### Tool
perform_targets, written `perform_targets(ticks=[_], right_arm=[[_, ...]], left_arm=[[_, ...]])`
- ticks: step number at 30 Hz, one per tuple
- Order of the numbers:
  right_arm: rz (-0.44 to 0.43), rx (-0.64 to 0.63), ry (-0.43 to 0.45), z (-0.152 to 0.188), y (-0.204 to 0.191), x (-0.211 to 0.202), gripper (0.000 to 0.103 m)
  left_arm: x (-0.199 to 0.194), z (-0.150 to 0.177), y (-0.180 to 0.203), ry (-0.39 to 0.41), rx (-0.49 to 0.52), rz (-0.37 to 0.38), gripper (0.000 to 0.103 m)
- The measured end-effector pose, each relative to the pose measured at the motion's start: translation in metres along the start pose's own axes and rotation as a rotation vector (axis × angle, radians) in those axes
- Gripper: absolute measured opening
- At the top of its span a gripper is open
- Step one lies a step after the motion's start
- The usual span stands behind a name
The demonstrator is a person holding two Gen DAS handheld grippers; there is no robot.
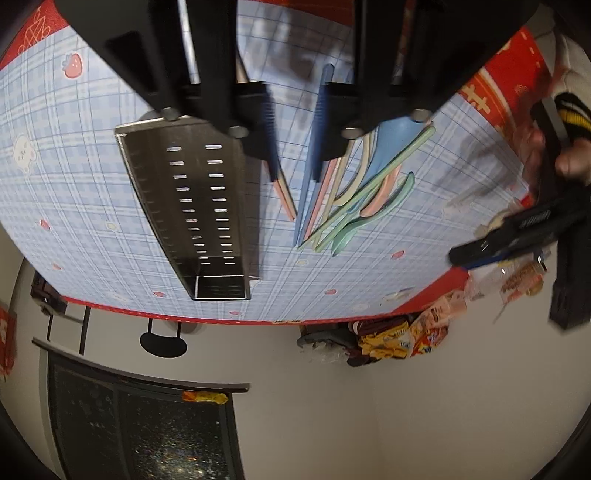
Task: Organize utensils
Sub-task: 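Lower the left tool onto the mint green spoon while the right tool reaches a blue chopstick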
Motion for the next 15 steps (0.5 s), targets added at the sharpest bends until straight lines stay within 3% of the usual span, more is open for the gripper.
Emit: perform_targets(ticks=[4,8,15], right_arm=[[0.029,-0.015,-0.036,0.004,-0.007,0.016,0.008],[0.048,-0.017,-0.076,0.006,-0.008,0.031,0.008],[0.074,-0.055,-0.138,0.012,-0.017,0.056,0.008]], left_arm=[[0.029,-0.003,-0.002,-0.027,-0.015,0.044,0.037],[0.050,0.003,-0.011,-0.043,-0.088,0.096,0.037],[0.053,0.013,-0.025,-0.053,-0.132,0.095,0.036]])
Point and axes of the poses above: each gripper's, at about its wrist camera, not at the fingertips, and x roughly the way its jaws point, y to its right, z to its underside, the point moved 7 cm from there along x, roughly the way its jaws point, and after that the axes turned 8 degrees about x, right-handed, at the moved point
